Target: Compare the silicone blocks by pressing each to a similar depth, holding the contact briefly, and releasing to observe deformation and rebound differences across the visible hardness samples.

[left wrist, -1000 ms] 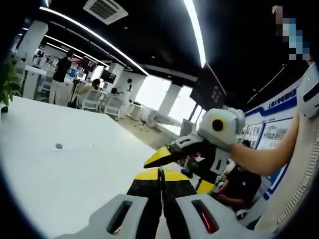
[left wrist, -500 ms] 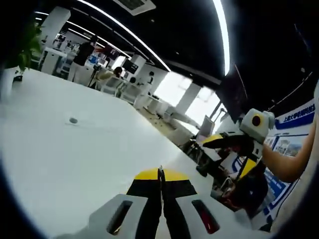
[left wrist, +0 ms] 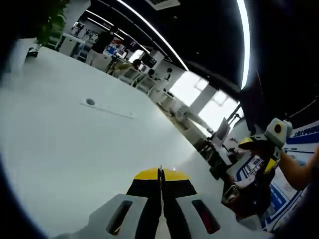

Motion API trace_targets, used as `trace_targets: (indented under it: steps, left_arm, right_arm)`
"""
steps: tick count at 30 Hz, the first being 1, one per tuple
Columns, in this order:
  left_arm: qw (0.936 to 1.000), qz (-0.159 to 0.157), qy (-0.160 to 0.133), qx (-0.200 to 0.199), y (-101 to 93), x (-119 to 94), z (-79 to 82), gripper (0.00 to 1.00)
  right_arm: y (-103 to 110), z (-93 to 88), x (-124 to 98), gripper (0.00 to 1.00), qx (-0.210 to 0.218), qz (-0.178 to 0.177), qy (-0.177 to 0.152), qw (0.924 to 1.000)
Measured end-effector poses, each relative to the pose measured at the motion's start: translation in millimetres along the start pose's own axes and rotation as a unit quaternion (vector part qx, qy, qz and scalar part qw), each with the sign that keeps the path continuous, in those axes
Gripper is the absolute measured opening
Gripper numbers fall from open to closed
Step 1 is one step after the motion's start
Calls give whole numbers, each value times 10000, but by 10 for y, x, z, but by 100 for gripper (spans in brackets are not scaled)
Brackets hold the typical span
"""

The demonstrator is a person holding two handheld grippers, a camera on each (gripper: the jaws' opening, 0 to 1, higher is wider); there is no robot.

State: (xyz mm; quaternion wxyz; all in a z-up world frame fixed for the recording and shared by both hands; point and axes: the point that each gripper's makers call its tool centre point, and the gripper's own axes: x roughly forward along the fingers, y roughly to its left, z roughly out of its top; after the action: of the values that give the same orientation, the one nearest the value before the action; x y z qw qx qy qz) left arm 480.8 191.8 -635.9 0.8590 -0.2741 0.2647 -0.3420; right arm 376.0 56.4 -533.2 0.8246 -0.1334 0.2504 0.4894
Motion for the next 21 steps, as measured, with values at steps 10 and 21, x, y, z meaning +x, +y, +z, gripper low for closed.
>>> trace_targets:
  steps: [10, 21]
  left_arm:
    - [9956, 781, -199, -477, 606, -3, -51, 0]
    - [9882, 1210, -315, -883, 914, -79, -211, 0]
  right_arm:
    - [-75, -66, -75, 48, 141, -104, 48, 9998]
    - [-57, -193, -116, 47, 419, -286, 27, 9987]
